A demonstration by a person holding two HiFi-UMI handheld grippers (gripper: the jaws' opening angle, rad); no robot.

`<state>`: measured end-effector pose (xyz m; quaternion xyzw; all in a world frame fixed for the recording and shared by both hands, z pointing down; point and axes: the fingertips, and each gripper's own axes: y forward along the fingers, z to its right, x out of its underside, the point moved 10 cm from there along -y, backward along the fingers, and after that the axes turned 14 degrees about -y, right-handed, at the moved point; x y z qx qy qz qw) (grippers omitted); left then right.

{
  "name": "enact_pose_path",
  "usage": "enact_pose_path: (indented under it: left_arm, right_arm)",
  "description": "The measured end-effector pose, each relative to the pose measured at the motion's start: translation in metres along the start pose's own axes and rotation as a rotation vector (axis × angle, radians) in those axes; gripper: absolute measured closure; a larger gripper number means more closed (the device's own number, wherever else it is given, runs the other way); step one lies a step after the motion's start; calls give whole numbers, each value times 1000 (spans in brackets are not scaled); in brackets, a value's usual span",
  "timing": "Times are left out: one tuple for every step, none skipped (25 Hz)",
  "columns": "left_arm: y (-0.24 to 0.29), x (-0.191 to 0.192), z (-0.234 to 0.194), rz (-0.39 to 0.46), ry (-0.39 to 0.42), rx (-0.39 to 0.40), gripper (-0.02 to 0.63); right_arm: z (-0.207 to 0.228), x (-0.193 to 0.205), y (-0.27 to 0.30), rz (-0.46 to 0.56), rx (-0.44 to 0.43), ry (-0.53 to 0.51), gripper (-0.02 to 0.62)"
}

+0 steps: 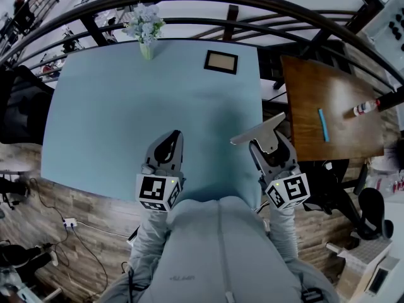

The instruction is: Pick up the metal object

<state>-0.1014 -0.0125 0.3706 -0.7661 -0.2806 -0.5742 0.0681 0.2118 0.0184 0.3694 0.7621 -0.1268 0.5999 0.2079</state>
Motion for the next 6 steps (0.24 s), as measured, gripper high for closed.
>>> enact_pose_path:
  left_arm:
    - [0,0,-1,-1,0,-1,569]
    - [0,0,-2,-1,0,-2,569]
    - [0,0,-3,-2,0,-3,569]
    - [0,0,-3,-2,0,-4,569]
    - [1,0,-4,-2,-1,-4,569]
    - [1,0,-4,-2,-1,-5,569]
  right_arm:
    - [-1,0,1,-1,-4,-2,298]
    - [-2,0,2,-3,-7,-4,298]
    - [-3,0,3,-5,-9,-4,298]
    - [-3,0,3,-7,-11,-4,298]
    - [-3,0,4,-8,-12,-4,298]
    - [-4,1,4,-9,-14,-4,298]
